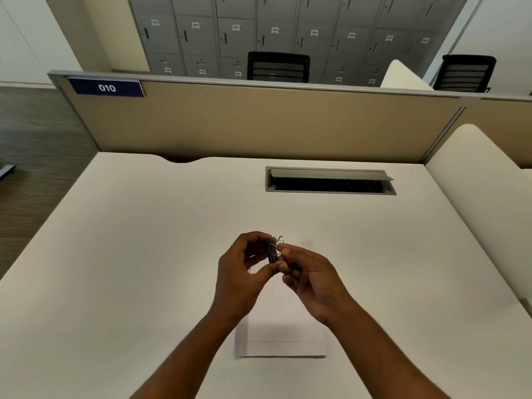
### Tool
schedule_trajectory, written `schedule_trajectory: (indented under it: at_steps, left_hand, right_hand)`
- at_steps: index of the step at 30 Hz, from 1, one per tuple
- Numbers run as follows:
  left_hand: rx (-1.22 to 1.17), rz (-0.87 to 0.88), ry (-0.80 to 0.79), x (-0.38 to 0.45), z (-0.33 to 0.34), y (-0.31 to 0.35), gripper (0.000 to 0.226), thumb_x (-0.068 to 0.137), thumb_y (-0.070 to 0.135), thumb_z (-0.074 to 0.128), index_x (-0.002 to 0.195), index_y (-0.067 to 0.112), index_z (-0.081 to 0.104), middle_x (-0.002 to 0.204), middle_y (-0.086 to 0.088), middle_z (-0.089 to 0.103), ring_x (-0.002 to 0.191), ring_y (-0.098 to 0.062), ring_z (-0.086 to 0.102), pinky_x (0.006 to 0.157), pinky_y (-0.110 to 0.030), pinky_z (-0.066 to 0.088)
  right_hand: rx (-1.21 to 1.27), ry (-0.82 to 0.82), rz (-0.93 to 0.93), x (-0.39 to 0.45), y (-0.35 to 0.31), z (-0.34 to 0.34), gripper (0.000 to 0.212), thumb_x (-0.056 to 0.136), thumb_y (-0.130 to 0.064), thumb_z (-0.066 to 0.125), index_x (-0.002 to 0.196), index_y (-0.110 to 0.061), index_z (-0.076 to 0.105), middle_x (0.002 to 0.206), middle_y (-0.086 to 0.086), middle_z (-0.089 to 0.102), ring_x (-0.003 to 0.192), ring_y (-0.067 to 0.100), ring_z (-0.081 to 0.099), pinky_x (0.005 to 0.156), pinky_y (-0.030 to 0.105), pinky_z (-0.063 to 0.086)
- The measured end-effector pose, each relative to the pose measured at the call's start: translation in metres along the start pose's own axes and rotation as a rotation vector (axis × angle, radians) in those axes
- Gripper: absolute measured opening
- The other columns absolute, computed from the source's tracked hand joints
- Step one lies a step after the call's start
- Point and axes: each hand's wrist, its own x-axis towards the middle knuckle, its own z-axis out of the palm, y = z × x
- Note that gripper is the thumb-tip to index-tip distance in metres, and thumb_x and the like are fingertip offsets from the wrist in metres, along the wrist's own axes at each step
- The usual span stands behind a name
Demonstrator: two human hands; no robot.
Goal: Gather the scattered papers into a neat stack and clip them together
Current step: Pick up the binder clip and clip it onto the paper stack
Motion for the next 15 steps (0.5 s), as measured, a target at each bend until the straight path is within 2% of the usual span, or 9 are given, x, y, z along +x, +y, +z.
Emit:
schedule_trajectory:
  at_steps: [4, 7, 10, 13, 15]
  left_hand:
    - [-0.11, -0.071, -0.176, 0.006, -0.004, 0.0, 0.049, 0.081, 0.009, 0.079, 0.122, 0.025, 0.06, 0.126, 0.003, 0.066, 0.118, -0.017, 0.064, 0.091, -0.03, 0.056]
    - [-0.052, -0.047, -0.134, 0.009, -0.003, 0.001, 0.044, 0.08, 0.007, 0.079, 0.117, 0.023, 0.063, 0.114, 0.004, 0.071, 0.112, -0.017, 0.067, 0.088, -0.03, 0.057]
    - [-0.041, -0.03, -0.046, 0.011, 0.0, -0.001, 0.042, 0.078, 0.011, 0.082, 0.114, 0.021, 0.063, 0.103, 0.003, 0.072, 0.102, -0.02, 0.069, 0.085, -0.033, 0.059]
    - [-0.1, -0.038, -0.046, 0.012, -0.001, -0.002, 0.051, 0.077, 0.009, 0.081, 0.122, 0.025, 0.061, 0.096, 0.001, 0.069, 0.095, -0.022, 0.07, 0.081, -0.03, 0.059]
    - [-0.092, -0.022, -0.086, 0.011, -0.001, -0.003, 0.045, 0.079, 0.011, 0.078, 0.118, 0.029, 0.065, 0.096, 0.001, 0.069, 0.091, -0.021, 0.069, 0.077, -0.031, 0.058]
  right_hand:
    - [0.039, -0.006, 0.039, 0.002, -0.011, -0.009, 0.023, 0.082, -0.018, 0.079, 0.103, -0.01, 0.081, 0.089, 0.009, 0.073, 0.076, 0.017, 0.07, 0.061, 0.025, 0.053]
    - [-0.128, -0.013, -0.023, 0.0, -0.016, -0.009, 0.021, 0.088, -0.024, 0.075, 0.107, -0.016, 0.08, 0.099, 0.006, 0.077, 0.082, 0.015, 0.073, 0.068, 0.028, 0.052]
    - [-0.358, -0.015, -0.199, -0.003, -0.017, -0.003, 0.019, 0.093, -0.027, 0.071, 0.111, -0.023, 0.078, 0.107, 0.0, 0.079, 0.094, 0.016, 0.076, 0.077, 0.032, 0.051]
    - [-0.304, -0.06, -0.215, -0.002, -0.023, 0.002, 0.018, 0.092, -0.02, 0.073, 0.109, -0.018, 0.079, 0.107, 0.008, 0.078, 0.09, 0.019, 0.075, 0.074, 0.029, 0.054]
    - [-0.26, -0.112, -0.152, -0.002, -0.027, 0.003, 0.021, 0.091, -0.019, 0.073, 0.11, -0.013, 0.078, 0.108, 0.013, 0.077, 0.088, 0.02, 0.074, 0.075, 0.029, 0.054]
